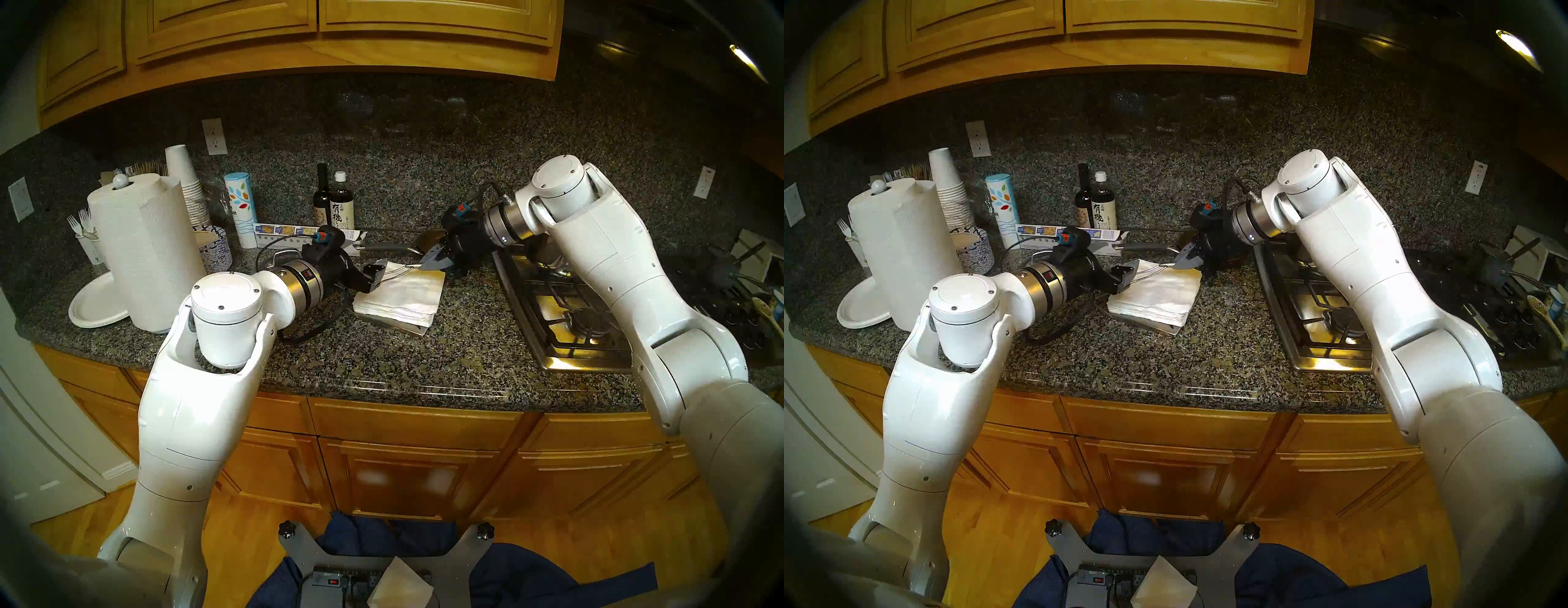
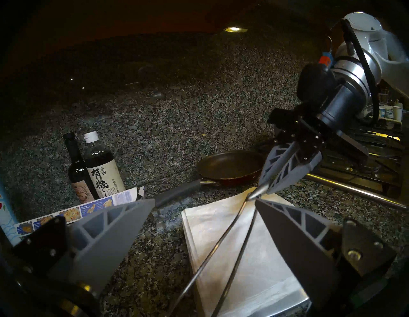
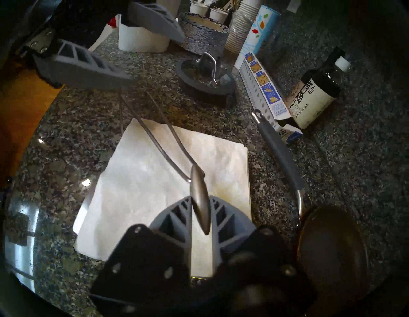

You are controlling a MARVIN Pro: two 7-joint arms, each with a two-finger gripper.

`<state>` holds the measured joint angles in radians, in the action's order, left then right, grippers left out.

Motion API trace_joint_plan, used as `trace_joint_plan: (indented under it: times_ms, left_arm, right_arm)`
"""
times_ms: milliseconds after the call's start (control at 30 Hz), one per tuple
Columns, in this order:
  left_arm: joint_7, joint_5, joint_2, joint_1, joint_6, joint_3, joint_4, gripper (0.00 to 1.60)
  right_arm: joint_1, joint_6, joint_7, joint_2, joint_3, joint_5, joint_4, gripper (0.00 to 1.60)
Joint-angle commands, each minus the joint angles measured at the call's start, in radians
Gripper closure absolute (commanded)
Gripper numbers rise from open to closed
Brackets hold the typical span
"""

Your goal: Take napkin out of napkin holder

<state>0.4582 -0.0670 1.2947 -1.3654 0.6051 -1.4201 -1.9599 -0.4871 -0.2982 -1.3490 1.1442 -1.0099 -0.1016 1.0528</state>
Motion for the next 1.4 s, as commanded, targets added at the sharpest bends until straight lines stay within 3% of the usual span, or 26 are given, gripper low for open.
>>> trace_joint_plan:
  times_ms: [0, 867, 1367]
  left_arm:
    - [-0.001, 0.027, -0.008, 0.059, 0.020, 0.031, -0.011, 0.00]
    - [-0.109, 0.174, 0.000, 0.111, 0.045, 0.127, -0.013, 0.00]
    - [-0.250, 0.365, -0.011, 0.117, 0.071, 0.236, -0.029, 0.00]
  right_arm:
    - [0.055, 0.000, 0.028, 0.013, -0.030, 0.004, 0.042, 1.38]
    - [0.047, -0.029, 0.027, 0.019, -0.044, 0.013, 0.147, 1.37]
    - [0.055, -0.036, 0.030, 0.036, -0.043, 0.014, 0.168, 1.37]
